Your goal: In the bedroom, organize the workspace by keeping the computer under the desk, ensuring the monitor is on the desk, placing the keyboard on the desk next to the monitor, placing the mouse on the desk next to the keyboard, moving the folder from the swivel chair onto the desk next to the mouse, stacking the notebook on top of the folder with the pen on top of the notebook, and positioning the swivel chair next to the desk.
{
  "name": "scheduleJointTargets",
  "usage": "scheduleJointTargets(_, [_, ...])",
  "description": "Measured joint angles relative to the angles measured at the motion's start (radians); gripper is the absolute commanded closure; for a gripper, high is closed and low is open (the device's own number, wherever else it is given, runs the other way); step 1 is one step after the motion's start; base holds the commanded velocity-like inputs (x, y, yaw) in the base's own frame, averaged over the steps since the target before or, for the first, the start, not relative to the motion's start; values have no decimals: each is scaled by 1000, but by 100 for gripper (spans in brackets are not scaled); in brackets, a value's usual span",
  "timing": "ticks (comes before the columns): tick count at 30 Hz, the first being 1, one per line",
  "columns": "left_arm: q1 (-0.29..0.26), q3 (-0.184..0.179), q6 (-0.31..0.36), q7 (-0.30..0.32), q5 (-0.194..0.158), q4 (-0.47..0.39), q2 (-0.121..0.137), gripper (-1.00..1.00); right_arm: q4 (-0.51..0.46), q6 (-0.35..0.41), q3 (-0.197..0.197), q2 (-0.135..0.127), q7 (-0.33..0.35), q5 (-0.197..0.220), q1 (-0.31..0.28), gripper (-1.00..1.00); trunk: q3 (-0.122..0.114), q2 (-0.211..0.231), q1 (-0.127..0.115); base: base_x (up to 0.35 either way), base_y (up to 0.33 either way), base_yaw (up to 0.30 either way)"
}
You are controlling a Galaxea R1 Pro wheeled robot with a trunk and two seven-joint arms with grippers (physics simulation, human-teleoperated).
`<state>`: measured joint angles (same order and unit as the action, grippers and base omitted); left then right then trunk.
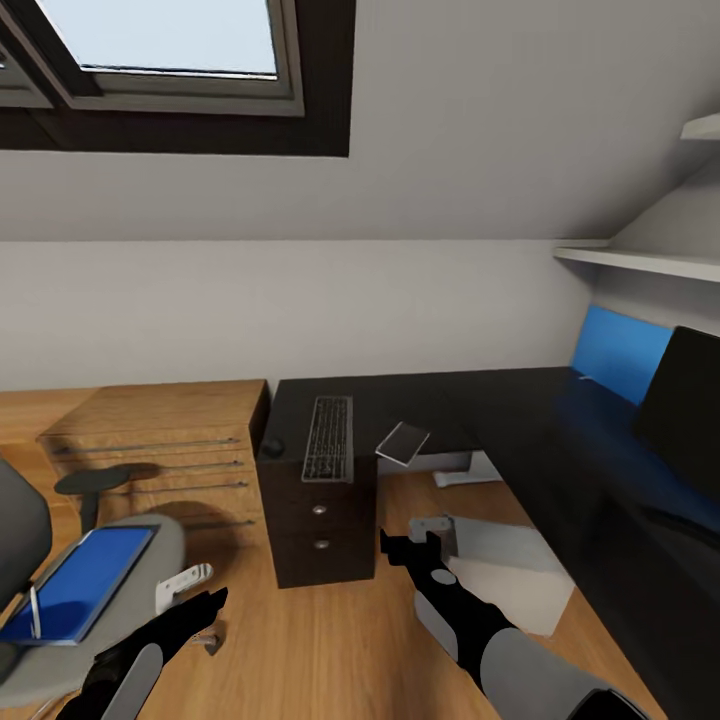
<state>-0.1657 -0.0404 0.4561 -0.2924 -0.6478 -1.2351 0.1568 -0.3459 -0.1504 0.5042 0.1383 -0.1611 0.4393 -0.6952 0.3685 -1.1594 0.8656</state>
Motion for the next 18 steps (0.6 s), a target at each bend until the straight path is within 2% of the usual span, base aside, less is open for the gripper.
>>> scheduleJointTargets(4, [0,-2,0,0,0,0,0,-100,1,0,0,0,1,0,0,-100,0,0,0,243,233,0])
scheduleJointTargets(10, [-1,-4,0,0,0,0,0,-100,3,1,1,1,37,4,0,-100,0,0,1,63,307,0])
scheduleJointTargets(14, [-1,-5,1,1,-1,0,0,-100,4,3,1,3,113,5,2,-100,0,0,1,14,266,0])
scheduleJointTargets(18, [-1,-5,1,1,-1,0,0,-100,3,7,4,8,206,6,3,-100,0,0,1,5,99,0])
